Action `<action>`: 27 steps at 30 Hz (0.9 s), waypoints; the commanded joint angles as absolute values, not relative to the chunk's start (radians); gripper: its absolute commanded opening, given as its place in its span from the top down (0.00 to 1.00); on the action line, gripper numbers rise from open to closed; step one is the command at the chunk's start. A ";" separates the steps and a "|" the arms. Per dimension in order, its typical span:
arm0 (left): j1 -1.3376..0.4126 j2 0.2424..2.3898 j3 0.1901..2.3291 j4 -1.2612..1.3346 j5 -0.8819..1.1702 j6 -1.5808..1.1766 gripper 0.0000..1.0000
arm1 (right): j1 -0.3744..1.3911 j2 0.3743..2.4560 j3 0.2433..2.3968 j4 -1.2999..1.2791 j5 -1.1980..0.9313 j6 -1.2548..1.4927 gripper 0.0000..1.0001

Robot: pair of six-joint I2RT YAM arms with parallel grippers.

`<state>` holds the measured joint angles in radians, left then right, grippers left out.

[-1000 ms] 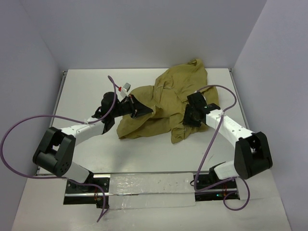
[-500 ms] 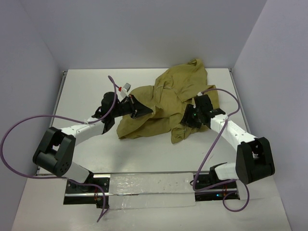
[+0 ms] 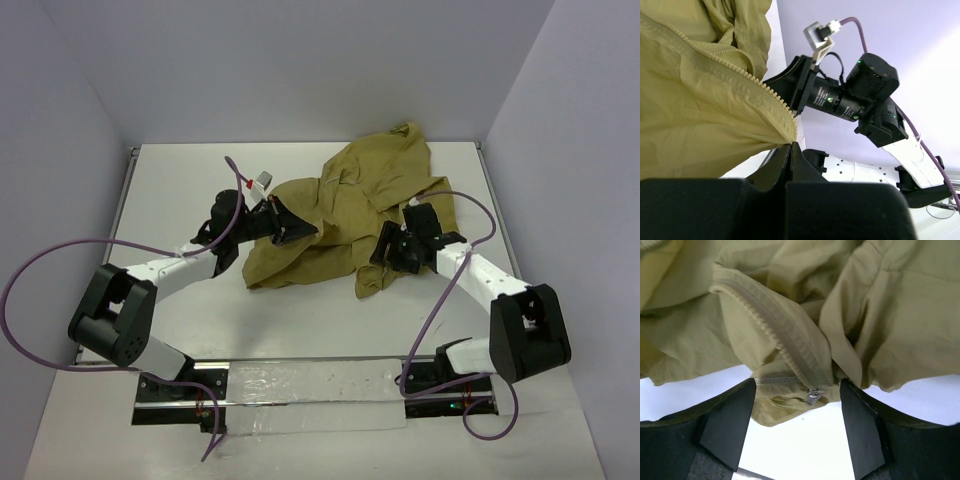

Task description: Zip up the jacket

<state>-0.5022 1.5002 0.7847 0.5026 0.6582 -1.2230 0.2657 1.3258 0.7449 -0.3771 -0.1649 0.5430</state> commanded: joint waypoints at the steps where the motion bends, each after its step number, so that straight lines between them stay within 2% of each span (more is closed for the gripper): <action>1: -0.508 1.479 0.846 0.504 0.657 -1.202 1.00 | 0.262 1.284 0.726 -0.340 -0.138 0.554 0.24; 11: -0.525 1.499 0.896 0.456 0.664 -1.183 1.00 | 0.261 1.293 0.662 -0.185 -0.203 0.550 0.18; 27: -0.553 1.523 0.926 0.439 0.658 -1.176 1.00 | 0.267 1.155 0.599 -0.083 -0.332 0.468 0.19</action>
<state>-0.5413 1.5156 0.8787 0.4351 0.6583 -1.1915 0.2657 1.2027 0.6162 -0.1397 -0.2995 0.5032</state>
